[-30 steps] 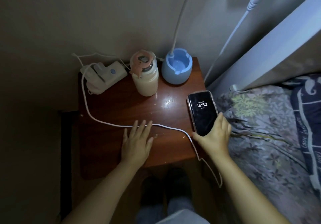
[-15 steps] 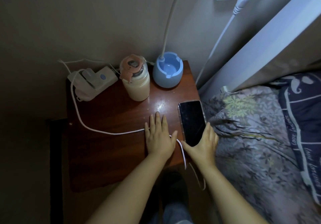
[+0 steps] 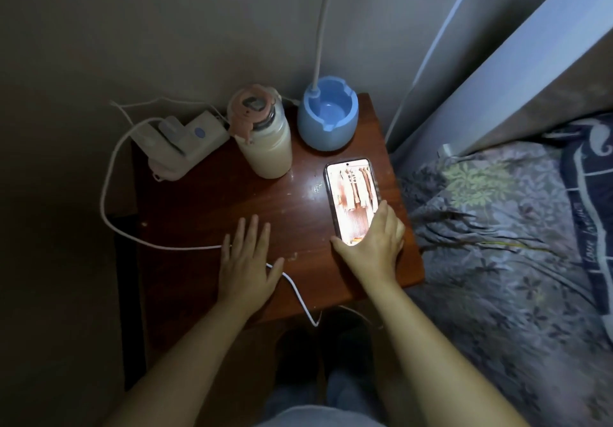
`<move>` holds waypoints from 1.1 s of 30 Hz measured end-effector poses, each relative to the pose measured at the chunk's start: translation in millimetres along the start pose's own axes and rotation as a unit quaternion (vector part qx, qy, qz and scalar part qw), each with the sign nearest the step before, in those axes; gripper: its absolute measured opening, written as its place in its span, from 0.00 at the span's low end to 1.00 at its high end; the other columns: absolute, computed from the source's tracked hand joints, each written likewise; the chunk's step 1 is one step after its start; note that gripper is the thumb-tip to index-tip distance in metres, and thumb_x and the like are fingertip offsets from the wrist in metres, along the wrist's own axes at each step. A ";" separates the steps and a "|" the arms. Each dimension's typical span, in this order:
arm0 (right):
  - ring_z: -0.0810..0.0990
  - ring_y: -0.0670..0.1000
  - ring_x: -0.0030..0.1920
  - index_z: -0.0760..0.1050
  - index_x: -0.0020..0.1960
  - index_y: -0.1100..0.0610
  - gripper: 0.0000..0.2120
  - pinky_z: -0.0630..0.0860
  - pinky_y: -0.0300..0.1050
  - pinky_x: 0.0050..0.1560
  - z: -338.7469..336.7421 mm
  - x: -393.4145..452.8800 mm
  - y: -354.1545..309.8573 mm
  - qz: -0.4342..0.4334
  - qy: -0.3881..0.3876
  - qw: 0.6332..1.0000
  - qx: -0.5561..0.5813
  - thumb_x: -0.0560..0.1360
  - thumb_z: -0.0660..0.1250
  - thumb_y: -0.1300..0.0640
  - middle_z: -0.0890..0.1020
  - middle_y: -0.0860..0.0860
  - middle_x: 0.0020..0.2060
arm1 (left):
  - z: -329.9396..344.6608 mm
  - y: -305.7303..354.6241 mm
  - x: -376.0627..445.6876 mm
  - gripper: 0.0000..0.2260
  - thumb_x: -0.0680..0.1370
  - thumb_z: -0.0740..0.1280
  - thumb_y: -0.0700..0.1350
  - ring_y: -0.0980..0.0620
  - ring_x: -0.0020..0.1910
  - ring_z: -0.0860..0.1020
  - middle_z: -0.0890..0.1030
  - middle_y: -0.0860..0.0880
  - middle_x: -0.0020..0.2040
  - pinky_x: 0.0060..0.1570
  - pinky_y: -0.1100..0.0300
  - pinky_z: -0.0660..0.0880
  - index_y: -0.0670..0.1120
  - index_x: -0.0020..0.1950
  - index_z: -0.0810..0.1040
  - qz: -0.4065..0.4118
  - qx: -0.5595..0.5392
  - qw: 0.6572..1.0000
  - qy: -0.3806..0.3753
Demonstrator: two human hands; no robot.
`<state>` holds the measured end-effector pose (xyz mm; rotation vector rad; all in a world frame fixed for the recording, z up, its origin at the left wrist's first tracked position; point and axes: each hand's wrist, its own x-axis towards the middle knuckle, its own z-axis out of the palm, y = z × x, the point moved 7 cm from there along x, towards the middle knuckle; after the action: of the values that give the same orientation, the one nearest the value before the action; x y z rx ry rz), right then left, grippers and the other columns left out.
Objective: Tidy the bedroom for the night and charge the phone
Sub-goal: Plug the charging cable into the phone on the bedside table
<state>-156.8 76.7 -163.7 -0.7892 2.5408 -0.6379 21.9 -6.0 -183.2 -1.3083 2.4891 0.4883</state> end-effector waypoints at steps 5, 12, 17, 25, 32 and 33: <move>0.64 0.68 0.63 0.58 0.67 0.69 0.47 0.62 0.61 0.64 -6.0 0.0 5.6 0.004 0.003 1.000 -0.020 0.57 0.79 0.56 0.68 0.68 0.64 | -2.1 5.1 0.2 0.27 0.68 0.54 0.53 0.34 0.60 0.74 0.76 0.36 0.62 0.54 0.33 0.70 0.40 0.61 0.71 -0.021 -0.024 0.999 -0.003; 0.62 0.66 0.65 0.55 0.68 0.68 0.47 0.59 0.58 0.66 -8.5 0.0 5.8 -0.011 -0.010 1.000 -0.022 0.59 0.78 0.54 0.65 0.66 0.67 | 0.2 1.0 0.4 0.26 0.68 0.54 0.53 0.34 0.61 0.73 0.75 0.37 0.63 0.54 0.34 0.70 0.41 0.62 0.71 -0.031 -0.055 0.998 0.001; 0.59 0.63 0.68 0.52 0.70 0.65 0.47 0.57 0.58 0.67 -6.6 -0.4 6.3 -0.007 -0.033 0.999 -0.038 0.62 0.75 0.50 0.62 0.62 0.69 | -2.4 0.9 -0.7 0.31 0.68 0.49 0.58 0.37 0.68 0.65 0.69 0.38 0.68 0.65 0.37 0.61 0.42 0.65 0.68 -0.039 -0.124 0.991 0.035; 0.67 0.69 0.61 0.63 0.65 0.67 0.38 0.67 0.61 0.61 -12.0 2.2 2.9 -0.021 -0.033 0.998 -0.043 0.64 0.71 0.46 0.71 0.68 0.61 | -13.7 8.6 4.7 0.34 0.66 0.48 0.61 0.41 0.73 0.56 0.62 0.40 0.72 0.72 0.45 0.52 0.42 0.66 0.67 -0.062 -0.246 0.967 0.036; 0.73 0.72 0.55 0.74 0.53 0.68 0.24 0.71 0.68 0.55 -103.0 -38.6 -37.6 -0.109 0.005 0.994 -0.017 0.62 0.68 0.54 0.76 0.70 0.53 | -116.4 45.5 -50.3 0.28 0.71 0.51 0.57 0.45 0.74 0.52 0.59 0.43 0.74 0.73 0.49 0.50 0.46 0.68 0.63 -0.005 -0.215 0.972 0.100; 0.73 0.71 0.56 0.74 0.52 0.68 0.23 0.71 0.68 0.55 -104.2 -40.3 -35.1 -0.111 -0.008 0.994 -0.018 0.61 0.67 0.55 0.77 0.70 0.53 | -111.4 49.9 -50.8 0.25 0.74 0.53 0.55 0.47 0.75 0.51 0.57 0.45 0.75 0.73 0.49 0.49 0.47 0.69 0.61 -0.003 -0.204 0.975 0.085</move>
<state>-163.1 106.7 -50.7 -1.0972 2.4762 -0.6523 -2.2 10.8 -54.3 -1.5611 2.6118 0.9663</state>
